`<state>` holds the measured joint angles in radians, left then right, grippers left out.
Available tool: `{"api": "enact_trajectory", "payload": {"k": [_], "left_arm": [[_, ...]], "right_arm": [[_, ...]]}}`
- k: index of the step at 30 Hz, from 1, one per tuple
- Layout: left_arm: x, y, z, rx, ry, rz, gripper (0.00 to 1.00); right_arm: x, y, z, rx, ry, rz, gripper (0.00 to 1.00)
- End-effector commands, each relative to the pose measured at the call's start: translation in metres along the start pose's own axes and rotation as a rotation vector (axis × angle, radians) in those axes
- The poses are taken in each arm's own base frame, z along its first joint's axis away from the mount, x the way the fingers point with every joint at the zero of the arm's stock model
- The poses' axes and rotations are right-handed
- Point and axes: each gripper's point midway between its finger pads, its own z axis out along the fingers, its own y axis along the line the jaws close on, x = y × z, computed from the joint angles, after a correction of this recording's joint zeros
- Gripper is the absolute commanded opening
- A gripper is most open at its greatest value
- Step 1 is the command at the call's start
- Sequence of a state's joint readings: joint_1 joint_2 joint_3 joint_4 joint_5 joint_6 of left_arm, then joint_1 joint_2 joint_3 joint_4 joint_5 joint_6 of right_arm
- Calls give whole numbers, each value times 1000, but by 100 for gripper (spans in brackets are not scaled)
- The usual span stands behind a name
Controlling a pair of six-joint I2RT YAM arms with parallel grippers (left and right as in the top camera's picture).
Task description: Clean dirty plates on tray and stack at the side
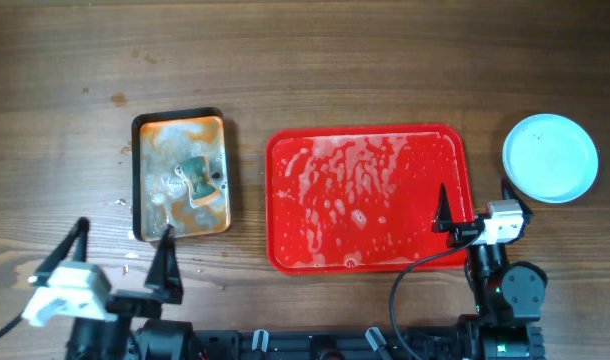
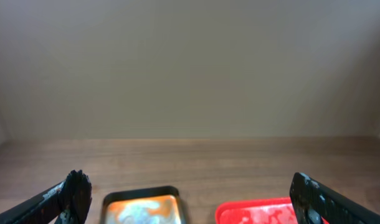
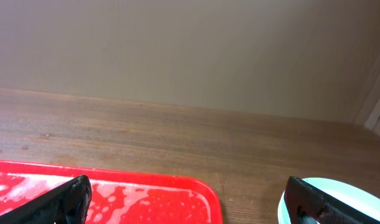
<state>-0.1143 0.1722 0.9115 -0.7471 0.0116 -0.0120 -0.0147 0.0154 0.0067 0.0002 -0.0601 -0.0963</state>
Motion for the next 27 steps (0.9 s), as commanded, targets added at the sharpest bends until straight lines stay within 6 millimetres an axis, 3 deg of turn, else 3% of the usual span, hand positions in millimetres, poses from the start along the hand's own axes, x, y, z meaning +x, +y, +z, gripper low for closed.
{"api": "enact_trajectory", "payload": {"k": [1, 3, 7, 15, 27], "left_arm": [[51, -10, 13, 78, 51, 1, 100], [77, -13, 26, 108, 57, -1, 100], [106, -17, 49, 155, 59, -2, 100], [137, -15, 83, 175, -34, 4, 100], [155, -10, 97, 167, -145, 19, 100]], "right_arm": [[-3, 3, -1, -17, -14, -9, 100], [-3, 3, -1, -17, -14, -9, 100], [-3, 3, -1, -17, -14, -9, 100], [-3, 3, -1, -17, -14, -9, 100], [-3, 3, -1, -17, -13, -9, 100]]}}
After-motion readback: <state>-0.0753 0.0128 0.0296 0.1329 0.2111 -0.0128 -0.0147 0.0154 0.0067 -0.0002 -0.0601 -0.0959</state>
